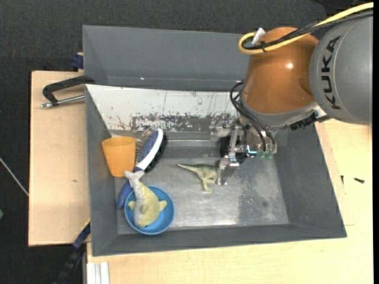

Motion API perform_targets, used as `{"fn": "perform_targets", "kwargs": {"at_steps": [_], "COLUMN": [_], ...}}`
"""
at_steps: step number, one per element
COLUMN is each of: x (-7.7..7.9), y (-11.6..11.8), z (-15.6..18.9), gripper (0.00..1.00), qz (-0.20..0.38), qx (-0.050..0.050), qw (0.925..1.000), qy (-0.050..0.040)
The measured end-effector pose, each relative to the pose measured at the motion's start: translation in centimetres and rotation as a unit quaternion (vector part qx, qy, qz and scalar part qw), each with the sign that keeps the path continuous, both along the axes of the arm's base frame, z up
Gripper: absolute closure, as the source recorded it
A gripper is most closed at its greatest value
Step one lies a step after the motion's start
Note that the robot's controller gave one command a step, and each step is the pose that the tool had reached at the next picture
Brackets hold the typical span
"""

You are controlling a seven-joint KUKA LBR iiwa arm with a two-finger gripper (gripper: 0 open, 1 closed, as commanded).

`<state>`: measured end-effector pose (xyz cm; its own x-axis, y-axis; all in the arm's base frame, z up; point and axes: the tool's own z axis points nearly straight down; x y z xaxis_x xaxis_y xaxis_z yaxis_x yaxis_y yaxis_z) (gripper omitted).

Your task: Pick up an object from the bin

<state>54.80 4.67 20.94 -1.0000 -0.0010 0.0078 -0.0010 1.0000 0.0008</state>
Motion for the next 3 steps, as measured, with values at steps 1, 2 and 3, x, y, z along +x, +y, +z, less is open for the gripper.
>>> {"fn": "perform_targets", "kwargs": {"at_steps": [1,2,3], "x": [2.8,3.0,3.6], "y": [-1.4,-1.4,-0.2], "z": [-13.7,-13.4,-1.5], "gripper": [0.00,1.00,1.00], "qz": [0.114,0.113,0.144], "qx": [0.001,0.001,0.000], "qw": [0.9935,0.9935,0.9896], "qy": [-0.0062,-0.0100,-0.0116]}}
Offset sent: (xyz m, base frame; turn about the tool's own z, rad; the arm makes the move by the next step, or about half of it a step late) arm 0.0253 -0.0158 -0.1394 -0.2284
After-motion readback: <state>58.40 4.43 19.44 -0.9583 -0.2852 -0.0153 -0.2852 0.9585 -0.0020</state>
